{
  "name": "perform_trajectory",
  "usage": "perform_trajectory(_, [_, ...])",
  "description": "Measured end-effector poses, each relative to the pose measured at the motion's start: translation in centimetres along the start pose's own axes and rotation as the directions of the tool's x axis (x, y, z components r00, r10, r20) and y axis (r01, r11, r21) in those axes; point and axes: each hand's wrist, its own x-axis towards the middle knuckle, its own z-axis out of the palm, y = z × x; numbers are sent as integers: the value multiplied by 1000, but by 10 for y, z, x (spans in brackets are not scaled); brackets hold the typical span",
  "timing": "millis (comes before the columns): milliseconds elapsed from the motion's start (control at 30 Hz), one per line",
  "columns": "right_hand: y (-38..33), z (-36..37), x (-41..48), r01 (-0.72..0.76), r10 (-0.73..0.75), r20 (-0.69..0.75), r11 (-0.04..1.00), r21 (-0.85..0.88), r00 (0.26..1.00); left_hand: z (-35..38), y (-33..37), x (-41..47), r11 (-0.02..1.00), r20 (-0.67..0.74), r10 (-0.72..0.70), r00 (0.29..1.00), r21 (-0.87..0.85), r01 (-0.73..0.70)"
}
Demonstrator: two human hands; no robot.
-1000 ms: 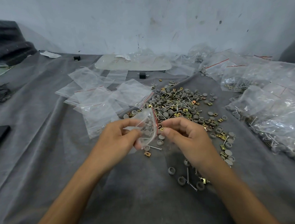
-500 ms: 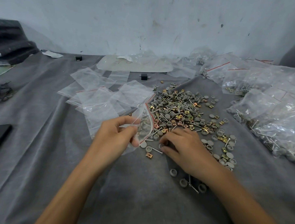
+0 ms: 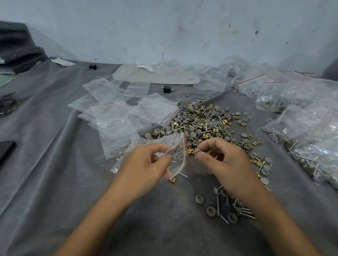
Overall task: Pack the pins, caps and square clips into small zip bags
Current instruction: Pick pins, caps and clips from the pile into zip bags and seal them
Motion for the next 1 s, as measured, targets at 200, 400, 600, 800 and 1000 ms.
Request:
perform_trajectory(200, [-10,12,-9,-4,-10,58,973,232,998,6,2,-2,1000,84,15,996,18,-17])
perform_trajectory(400, [-11,15,-10,-2,-5,38,980,198,999,7,5,-1,1000,90,3,996,-26,-1])
perform_trajectory(600, [-11,15,-10,21,-31,67,990,142,997,4,5,-1,998,59,3,998,-57,1])
perform_trajectory(800, [-6,-11,-10,31,-23,310,999,-21,950,-7,6,2,991,-14,-18,1000,-132,16])
perform_trajectory(1000, [-2,-25,-20,204,65,582,900,-384,810,-7,6,3,989,-28,-35,999,-147,31])
